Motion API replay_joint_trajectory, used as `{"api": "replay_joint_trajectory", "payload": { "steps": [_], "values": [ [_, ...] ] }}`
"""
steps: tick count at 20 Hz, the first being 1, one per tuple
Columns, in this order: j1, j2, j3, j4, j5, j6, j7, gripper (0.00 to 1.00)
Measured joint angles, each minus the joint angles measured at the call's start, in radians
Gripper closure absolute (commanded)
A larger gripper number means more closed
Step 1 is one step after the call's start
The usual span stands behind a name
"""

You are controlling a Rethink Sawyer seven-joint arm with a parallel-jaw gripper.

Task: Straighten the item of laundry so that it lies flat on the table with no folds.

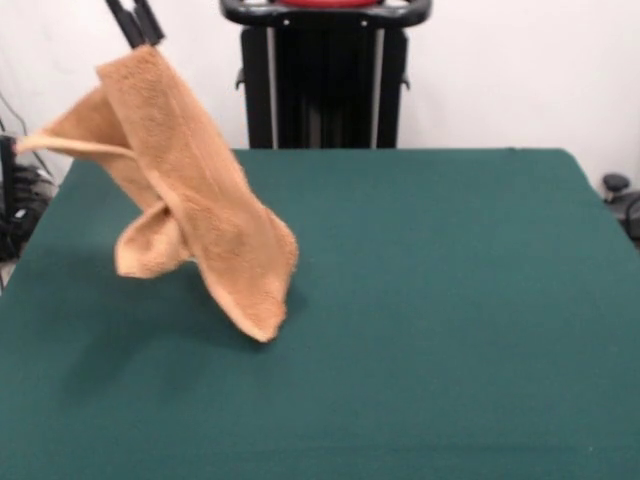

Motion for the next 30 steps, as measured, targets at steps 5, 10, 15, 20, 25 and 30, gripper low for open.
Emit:
{"api": "replay_joint_trajectory", "payload": {
  "steps": [5,10,15,20,25,30],
  "values": [
    [0.001,-0.048,-0.004,-0.036,-0.003,0.053,0.000,1.00],
    [0.003,-0.090,-0.008,-0.080,-0.007,0.103,0.000,1.00],
    [0.003,-0.124,-0.008,-0.104,-0.010,0.118,0.000,1.00],
    [0.003,-0.165,-0.008,-0.105,-0.012,0.118,0.000,1.00],
    [0.004,-0.210,-0.008,-0.096,-0.016,0.100,0.000,1.00],
    [0.021,-0.284,-0.017,-0.051,-0.017,0.025,0.000,1.00]
  ]
}}
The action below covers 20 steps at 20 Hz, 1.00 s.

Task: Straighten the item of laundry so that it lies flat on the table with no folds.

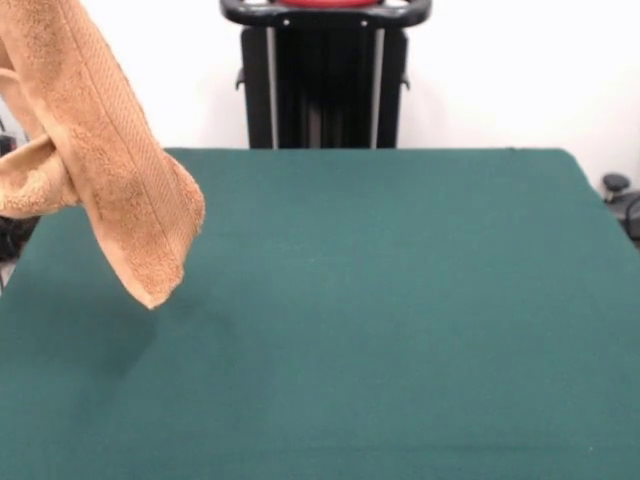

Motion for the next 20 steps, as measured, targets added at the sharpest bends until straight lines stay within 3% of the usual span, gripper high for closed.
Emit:
{"api": "replay_joint_trajectory", "payload": {
  "steps": [12,20],
  "values": [
    [0.135,-0.176,-0.095,0.158,0.030,-0.217,0.000,1.00],
    [0.208,-0.207,-0.182,0.208,0.035,-0.280,0.000,1.00]
  ]
}}
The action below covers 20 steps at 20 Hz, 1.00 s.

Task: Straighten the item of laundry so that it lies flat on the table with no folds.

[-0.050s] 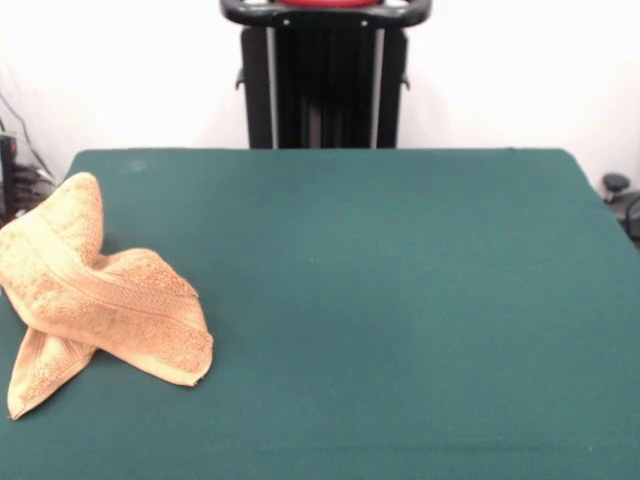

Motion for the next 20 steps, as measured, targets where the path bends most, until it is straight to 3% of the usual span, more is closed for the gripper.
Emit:
{"api": "replay_joint_trajectory", "payload": {
  "steps": [7,11,20],
  "values": [
    [0.077,0.010,-0.101,0.029,0.000,-0.041,0.000,1.00],
    [0.125,0.069,-0.171,0.041,-0.018,-0.088,0.000,1.00],
    [0.125,0.192,-0.225,0.086,-0.027,-0.190,0.000,1.00]
  ]
}}
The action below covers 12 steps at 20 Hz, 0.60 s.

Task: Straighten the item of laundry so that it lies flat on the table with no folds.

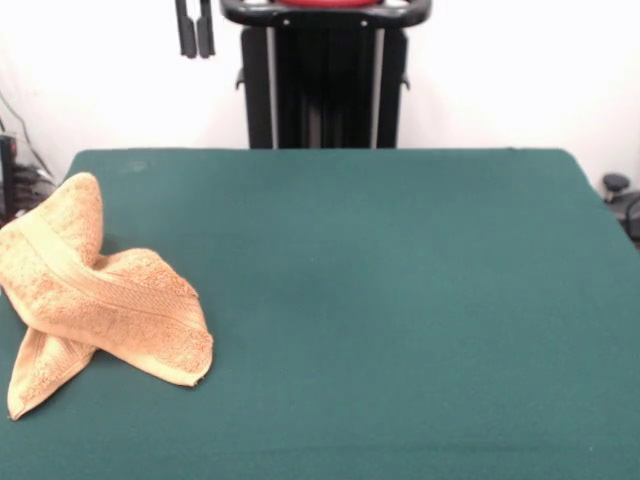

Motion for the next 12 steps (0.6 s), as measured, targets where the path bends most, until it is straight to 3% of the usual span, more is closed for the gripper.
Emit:
{"api": "replay_joint_trajectory", "payload": {
  "steps": [12],
  "values": [
    [-0.027,-0.067,0.001,0.119,0.134,-0.006,0.000,1.00]
  ]
}}
